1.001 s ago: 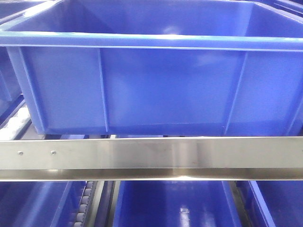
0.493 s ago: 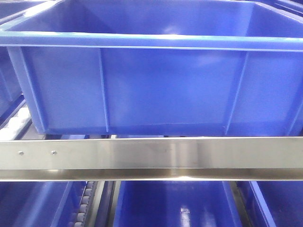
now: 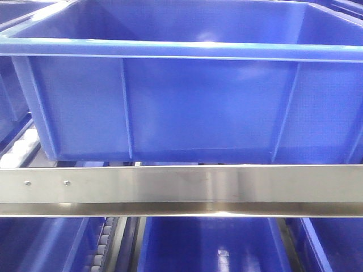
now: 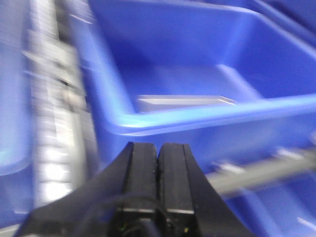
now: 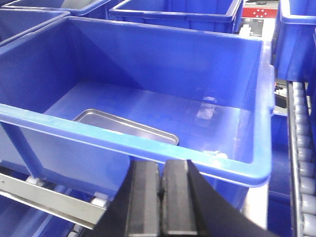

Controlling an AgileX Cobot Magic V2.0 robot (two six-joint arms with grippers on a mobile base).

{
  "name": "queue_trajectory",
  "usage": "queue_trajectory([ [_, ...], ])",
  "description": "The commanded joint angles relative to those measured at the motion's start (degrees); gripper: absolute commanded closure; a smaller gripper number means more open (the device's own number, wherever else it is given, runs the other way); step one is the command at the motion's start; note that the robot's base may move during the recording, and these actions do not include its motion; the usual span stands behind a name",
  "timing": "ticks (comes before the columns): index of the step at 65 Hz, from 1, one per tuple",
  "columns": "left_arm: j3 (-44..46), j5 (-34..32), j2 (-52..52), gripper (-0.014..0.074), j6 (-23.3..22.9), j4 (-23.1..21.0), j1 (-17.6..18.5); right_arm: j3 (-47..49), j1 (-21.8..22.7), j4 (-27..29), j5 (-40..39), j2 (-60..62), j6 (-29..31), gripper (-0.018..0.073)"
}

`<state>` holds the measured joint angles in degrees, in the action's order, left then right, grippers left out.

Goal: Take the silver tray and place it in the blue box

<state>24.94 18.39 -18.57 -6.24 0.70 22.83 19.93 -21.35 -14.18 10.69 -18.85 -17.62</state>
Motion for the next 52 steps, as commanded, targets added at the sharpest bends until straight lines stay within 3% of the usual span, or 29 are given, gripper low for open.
queue_trajectory([
  [1,-2.0,-6.5,3.2,0.0701,1.8,-1.4,-5.0,1.6,0.2,-0.8,-5.2,-0.4,0.7,0.0501],
  [13,-13.9,-11.1,13.0,0.0701,3.1,-5.6,-15.6,1.6,0.2,-0.8,-5.2,-0.4,0.7,0.0501],
  [22,-22.4,-16.5,19.1,0.0701,3.1,-5.8,-20.0,1.6,0.2,-0.8,-5.2,-0.4,0.7,0.0501],
  [27,-26.8,-21.4,20.3,0.0701,3.1,-6.0,-20.5,1.6,0.2,-0.8,-5.2,-0.4,0.7,0.0501],
  [32,-26.0,-12.6,20.1,0.0701,3.1,-6.0,-20.6,1.6,0.2,-0.8,-5.2,-0.4,0.7,0.0501],
  [52,-26.5,-8.1,20.1,0.0701,3.1,-6.0,-20.6,1.6,0.2,-0.8,-5.2,-0.4,0.7,0.0501],
])
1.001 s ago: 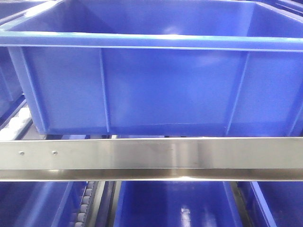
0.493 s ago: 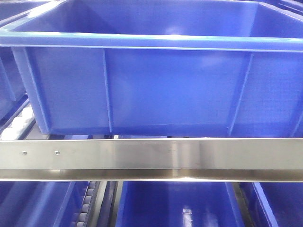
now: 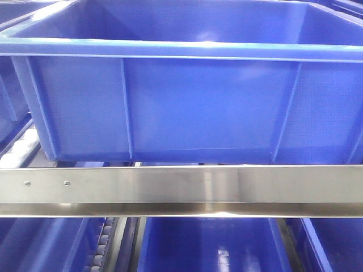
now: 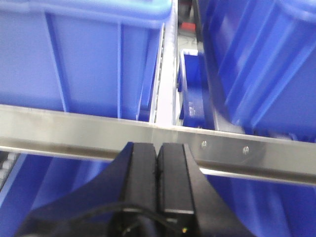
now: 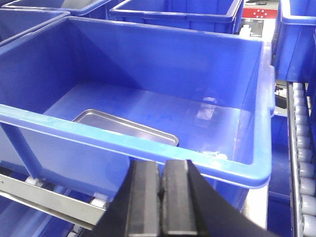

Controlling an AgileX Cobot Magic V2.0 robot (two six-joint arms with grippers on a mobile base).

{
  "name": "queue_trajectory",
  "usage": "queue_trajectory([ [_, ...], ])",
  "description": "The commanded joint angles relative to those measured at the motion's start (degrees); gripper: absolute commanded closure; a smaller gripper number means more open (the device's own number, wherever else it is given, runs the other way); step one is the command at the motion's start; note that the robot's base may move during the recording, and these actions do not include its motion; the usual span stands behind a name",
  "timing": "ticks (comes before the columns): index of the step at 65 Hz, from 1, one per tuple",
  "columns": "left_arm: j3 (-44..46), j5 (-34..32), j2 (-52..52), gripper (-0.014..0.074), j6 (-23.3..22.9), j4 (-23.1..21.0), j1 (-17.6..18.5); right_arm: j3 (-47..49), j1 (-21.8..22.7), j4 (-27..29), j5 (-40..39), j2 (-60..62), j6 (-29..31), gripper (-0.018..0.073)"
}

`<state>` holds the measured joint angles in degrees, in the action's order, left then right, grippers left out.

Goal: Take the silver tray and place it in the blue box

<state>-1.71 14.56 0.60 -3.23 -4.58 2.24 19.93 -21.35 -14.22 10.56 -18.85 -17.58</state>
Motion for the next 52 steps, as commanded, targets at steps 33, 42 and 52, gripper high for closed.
queue_trajectory([
  [33,0.2,-4.3,0.9,0.0701,0.1,-0.7,0.0,0.8,3.4,0.6,-3.2,1.2,3.6,0.0501],
  [42,0.2,-4.3,0.9,0.0701,0.1,-0.7,0.0,-3.1,12.8,8.0,-3.4,7.0,8.9,0.0501],
  [52,0.2,-4.3,0.9,0.0701,0.1,-0.7,0.0,-10.8,20.7,9.0,-4.7,15.2,10.7,0.0501],
])
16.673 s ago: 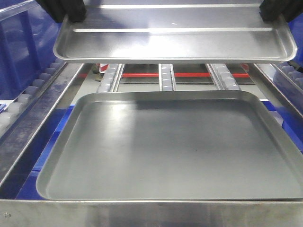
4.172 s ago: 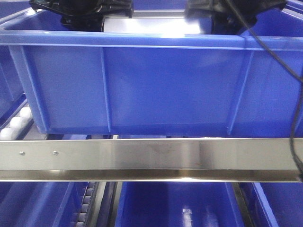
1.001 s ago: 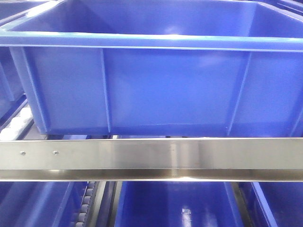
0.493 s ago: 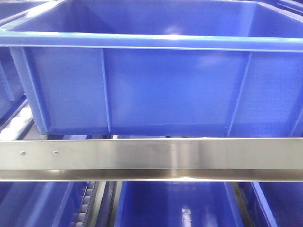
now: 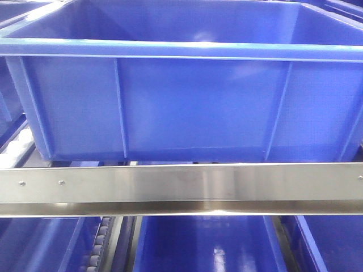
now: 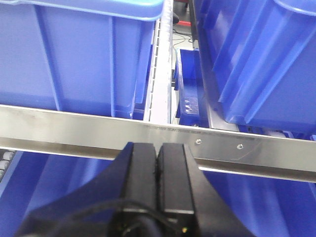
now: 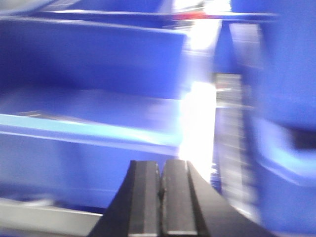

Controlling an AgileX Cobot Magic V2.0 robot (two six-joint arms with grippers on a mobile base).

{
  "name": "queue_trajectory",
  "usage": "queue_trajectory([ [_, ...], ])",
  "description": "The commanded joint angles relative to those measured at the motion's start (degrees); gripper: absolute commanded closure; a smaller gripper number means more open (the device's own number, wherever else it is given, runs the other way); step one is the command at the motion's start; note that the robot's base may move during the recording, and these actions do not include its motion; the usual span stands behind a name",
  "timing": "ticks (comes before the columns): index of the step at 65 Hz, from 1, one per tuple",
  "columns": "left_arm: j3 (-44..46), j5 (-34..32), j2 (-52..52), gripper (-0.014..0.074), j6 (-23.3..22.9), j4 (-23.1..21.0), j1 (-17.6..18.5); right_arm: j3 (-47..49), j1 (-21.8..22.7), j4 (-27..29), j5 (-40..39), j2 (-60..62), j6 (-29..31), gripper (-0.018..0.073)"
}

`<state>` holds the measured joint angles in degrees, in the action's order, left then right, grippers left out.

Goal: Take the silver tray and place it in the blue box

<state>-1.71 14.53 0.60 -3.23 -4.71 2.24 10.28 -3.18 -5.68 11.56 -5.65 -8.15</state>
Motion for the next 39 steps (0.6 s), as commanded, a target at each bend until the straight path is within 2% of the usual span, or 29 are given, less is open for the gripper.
queue_trajectory([
  [1,0.2,-4.3,0.9,0.0701,0.1,-0.5,0.0,-2.2,2.8,0.5,-6.1,2.9,1.3,0.0501],
  [8,0.2,-4.3,0.9,0.0701,0.1,-0.5,0.0,-7.2,3.9,0.5,-8.3,7.5,1.3,0.0501],
  [17,0.2,-4.3,0.9,0.0701,0.1,-0.5,0.0,-12.4,3.9,0.6,-14.0,7.4,1.3,0.0501],
  [39,0.2,-4.3,0.9,0.0701,0.1,-0.5,0.0,-12.2,3.9,0.6,-12.3,7.4,1.3,0.0501],
])
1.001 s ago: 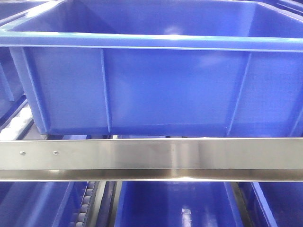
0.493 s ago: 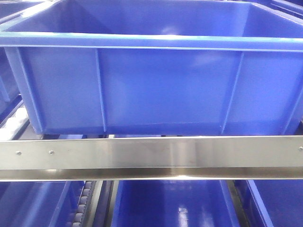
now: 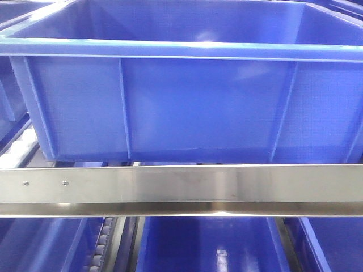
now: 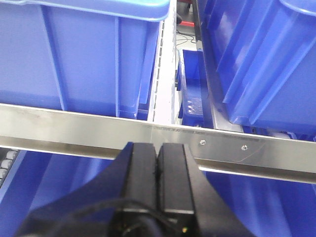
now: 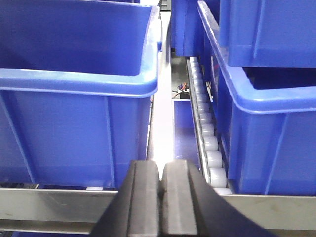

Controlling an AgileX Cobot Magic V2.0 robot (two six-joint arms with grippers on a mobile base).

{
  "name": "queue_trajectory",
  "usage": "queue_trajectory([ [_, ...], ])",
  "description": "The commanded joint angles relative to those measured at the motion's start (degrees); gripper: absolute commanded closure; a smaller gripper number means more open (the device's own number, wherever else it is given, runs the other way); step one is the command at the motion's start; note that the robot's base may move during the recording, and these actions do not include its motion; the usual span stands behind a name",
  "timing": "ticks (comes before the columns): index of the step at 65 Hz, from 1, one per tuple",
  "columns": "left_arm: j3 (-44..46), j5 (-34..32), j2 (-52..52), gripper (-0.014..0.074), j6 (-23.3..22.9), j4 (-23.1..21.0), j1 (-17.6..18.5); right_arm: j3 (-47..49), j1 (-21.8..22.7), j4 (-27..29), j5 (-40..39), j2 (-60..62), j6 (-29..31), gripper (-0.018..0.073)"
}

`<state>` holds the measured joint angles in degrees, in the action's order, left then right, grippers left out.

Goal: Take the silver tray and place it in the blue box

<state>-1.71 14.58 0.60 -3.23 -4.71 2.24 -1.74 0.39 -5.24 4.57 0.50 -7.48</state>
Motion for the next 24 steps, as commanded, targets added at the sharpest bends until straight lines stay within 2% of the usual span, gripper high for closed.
queue_trajectory([
  [1,0.2,-4.3,0.9,0.0701,0.1,-0.5,0.0,-0.1,0.3,0.1,-5.3,1.2,0.6,0.0501],
  [24,0.2,-4.3,0.9,0.0701,0.1,-0.5,0.0,-0.1,0.3,0.1,-5.3,1.2,0.6,0.0501],
])
